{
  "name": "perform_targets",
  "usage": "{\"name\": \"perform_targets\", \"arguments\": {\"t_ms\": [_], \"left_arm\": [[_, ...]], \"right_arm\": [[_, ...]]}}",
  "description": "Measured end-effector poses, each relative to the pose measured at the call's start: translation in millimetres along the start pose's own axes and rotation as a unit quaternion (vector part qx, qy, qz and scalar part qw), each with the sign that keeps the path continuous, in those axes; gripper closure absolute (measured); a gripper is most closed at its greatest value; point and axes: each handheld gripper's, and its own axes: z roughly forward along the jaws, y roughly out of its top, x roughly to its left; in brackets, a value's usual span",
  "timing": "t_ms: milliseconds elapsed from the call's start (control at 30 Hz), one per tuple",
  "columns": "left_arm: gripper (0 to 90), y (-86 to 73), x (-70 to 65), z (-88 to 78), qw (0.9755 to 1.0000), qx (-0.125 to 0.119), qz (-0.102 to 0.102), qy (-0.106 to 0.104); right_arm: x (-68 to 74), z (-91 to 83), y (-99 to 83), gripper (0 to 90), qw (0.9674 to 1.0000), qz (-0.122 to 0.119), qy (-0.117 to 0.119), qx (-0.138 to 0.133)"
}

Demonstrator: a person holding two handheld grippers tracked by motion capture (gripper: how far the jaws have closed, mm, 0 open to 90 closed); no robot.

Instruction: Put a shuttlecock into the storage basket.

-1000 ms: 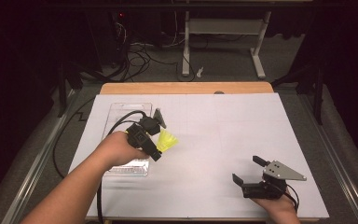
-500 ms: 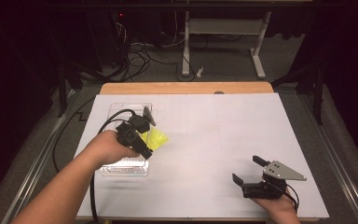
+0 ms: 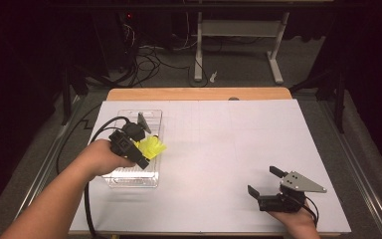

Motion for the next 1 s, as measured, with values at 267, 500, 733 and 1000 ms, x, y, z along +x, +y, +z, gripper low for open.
{"name": "perform_targets", "arguments": {"t_ms": [267,500,733,1000], "left_arm": [[64.6,-9.6,13.0,3.0,0.9999,0.002,-0.015,0.001],[64.6,-21.4,25.3,5.0,0.9996,0.005,-0.029,0.003],[64.6,-30.2,35.2,6.9,0.9991,0.007,-0.041,0.004],[64.6,-41.5,46.4,8.6,0.9984,0.012,-0.056,0.006]], "right_arm": [[0.2,0.3,-0.1,0.3,1.0,-0.001,0.0,0.001],[-0.1,0.2,0.0,0.3,1.0,-0.001,0.0,0.001],[0.3,0.4,-0.1,0.3,1.0,-0.001,0.0,0.001],[0.3,0.6,-0.2,0.3,1.0,-0.001,0.0,0.002]]}}
